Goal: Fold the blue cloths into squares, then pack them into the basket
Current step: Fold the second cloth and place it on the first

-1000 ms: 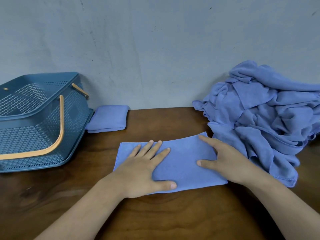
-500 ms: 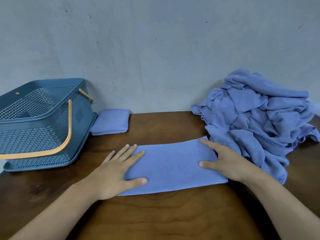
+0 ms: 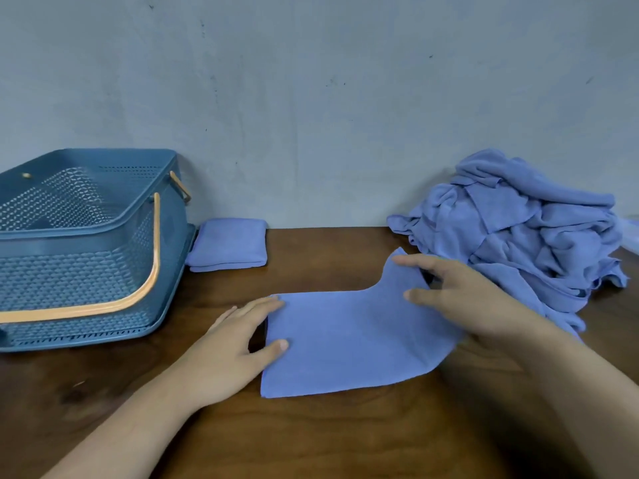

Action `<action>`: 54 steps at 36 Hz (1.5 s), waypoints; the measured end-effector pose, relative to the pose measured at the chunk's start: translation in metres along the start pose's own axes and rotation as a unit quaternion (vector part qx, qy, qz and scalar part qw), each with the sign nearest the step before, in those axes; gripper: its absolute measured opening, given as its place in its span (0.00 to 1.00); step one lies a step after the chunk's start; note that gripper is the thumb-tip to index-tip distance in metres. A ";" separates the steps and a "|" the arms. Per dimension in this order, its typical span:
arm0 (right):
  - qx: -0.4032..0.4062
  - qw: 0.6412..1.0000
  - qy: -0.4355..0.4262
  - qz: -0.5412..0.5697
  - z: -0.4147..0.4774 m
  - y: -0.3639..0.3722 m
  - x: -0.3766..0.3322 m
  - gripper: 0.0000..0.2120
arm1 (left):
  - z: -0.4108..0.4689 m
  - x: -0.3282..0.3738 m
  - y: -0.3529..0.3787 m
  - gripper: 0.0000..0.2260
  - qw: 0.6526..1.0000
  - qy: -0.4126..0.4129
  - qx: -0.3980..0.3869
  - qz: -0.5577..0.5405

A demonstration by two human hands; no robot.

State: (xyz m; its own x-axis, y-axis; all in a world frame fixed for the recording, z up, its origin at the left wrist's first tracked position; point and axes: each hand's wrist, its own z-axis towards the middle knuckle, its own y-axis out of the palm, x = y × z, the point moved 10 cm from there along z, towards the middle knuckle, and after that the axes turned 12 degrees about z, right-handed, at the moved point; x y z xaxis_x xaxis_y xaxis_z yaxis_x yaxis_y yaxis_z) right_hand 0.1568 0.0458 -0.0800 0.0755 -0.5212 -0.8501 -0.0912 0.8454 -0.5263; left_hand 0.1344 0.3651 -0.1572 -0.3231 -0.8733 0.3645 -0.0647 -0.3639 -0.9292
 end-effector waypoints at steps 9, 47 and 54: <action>-0.100 0.993 0.006 -0.061 0.006 0.063 -0.066 0.33 | 0.003 -0.016 0.001 0.26 0.998 -0.018 0.032 -0.046; 0.015 0.986 -0.121 0.112 0.027 0.107 -0.050 0.22 | -0.001 -0.017 -0.005 0.39 0.996 -0.023 0.031 -0.081; -0.016 0.968 -0.220 -0.121 0.021 0.127 -0.026 0.15 | 0.000 -0.014 -0.003 0.29 0.998 0.013 0.036 -0.040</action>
State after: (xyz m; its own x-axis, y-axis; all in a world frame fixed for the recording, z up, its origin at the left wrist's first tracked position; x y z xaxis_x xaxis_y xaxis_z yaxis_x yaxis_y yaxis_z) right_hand 0.1645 0.1689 -0.1244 0.5135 -0.5976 -0.6157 -0.0482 0.6963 -0.7161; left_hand 0.1394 0.3783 -0.1597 -0.3438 -0.8321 0.4352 -0.0233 -0.4557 -0.8898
